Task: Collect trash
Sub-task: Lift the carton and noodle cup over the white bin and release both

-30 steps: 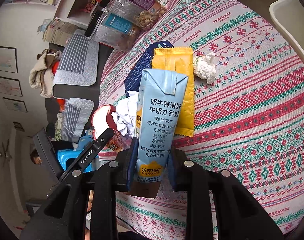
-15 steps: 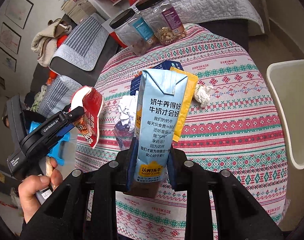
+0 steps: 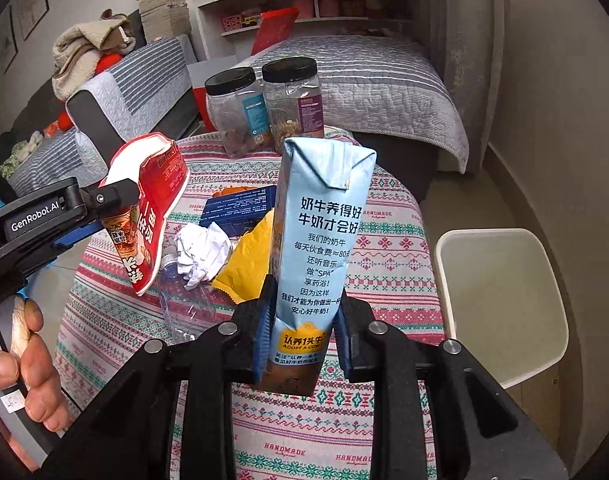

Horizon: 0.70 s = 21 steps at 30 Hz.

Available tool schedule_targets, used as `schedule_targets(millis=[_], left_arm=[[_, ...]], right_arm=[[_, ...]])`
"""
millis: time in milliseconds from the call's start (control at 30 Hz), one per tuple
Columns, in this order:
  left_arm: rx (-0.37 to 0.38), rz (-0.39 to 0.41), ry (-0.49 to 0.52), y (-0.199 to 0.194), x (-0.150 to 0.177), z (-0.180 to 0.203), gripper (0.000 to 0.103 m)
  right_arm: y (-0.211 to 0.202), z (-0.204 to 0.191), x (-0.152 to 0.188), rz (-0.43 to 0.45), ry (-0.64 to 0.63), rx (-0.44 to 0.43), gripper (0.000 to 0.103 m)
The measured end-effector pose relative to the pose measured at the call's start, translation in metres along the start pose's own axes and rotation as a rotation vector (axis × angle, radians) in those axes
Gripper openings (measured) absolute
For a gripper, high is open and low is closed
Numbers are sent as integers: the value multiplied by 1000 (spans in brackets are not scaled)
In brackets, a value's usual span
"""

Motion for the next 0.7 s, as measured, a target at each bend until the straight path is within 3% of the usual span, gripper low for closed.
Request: schedule_targets(millis=[233,467,700], left_arm=[[125,-21,39,22,13,48,52],[256,-92,29,59,26,94,52],[372,-163,-1,103,50,135,53]], right_arm=[[-2,36,-2,27,10,98,26],[0,88,0,29,90,145,26],[12,143,5,-21,216,171,25]])
Point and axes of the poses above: each gripper's, at about its wrist camera, not at the fingertips, and y roughly the way its jaws point, z to its right, x to its underside, the point moved 1 cm from there along y, roughly the way its jaws point, and after that the axes turned 11 degrees about x, right-handed, at the moved point
